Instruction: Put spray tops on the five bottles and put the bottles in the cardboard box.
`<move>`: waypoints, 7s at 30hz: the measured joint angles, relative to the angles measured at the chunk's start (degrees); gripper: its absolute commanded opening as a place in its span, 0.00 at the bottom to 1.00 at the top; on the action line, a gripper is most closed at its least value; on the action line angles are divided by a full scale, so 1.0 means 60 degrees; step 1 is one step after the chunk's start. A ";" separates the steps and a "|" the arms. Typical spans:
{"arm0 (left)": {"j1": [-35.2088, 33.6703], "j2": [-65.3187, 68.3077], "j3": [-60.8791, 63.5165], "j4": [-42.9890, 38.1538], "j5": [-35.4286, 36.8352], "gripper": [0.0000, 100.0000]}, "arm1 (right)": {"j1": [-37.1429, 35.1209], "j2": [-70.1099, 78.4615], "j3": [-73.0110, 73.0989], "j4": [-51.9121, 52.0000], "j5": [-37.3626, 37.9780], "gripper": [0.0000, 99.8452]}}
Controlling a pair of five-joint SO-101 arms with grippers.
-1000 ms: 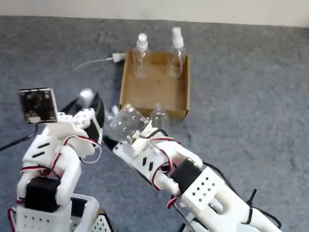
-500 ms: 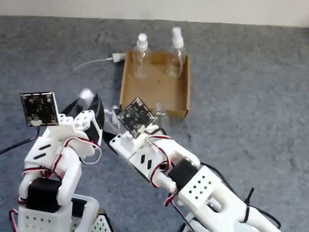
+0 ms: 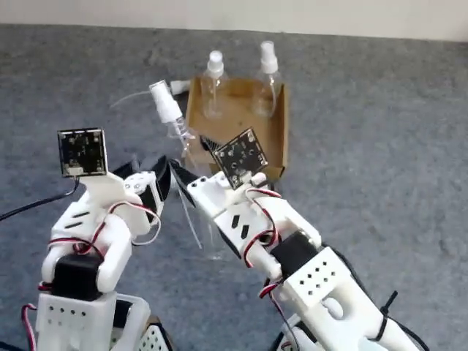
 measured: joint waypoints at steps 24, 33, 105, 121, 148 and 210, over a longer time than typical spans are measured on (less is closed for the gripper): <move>0.1319 -0.2359 0.1187 0.0366 -0.2462 0.28 | 0.0249 0.1216 -0.1407 0.0000 -0.0059 0.00; 0.0615 -0.2564 0.2476 -0.1421 -0.2447 0.28 | -0.0220 0.0440 -0.2081 0.2300 -0.0059 0.00; -0.4396 -0.2549 0.6051 -0.2593 -0.3487 0.08 | 0.2286 1.0901 -0.2725 -0.8278 0.1333 0.01; -0.4396 -0.2549 0.6168 -0.2593 -0.3487 0.08 | 0.2271 1.0901 -0.2725 -0.8278 0.1377 0.15; -0.4396 -0.2549 0.6168 -0.2593 -0.3487 0.08 | 0.1861 1.0901 -0.2725 -0.8278 0.1377 0.22; -0.4396 -0.2549 0.6505 -0.3106 -0.3487 0.08 | 0.1568 0.6286 -0.2725 0.4527 -0.2842 0.22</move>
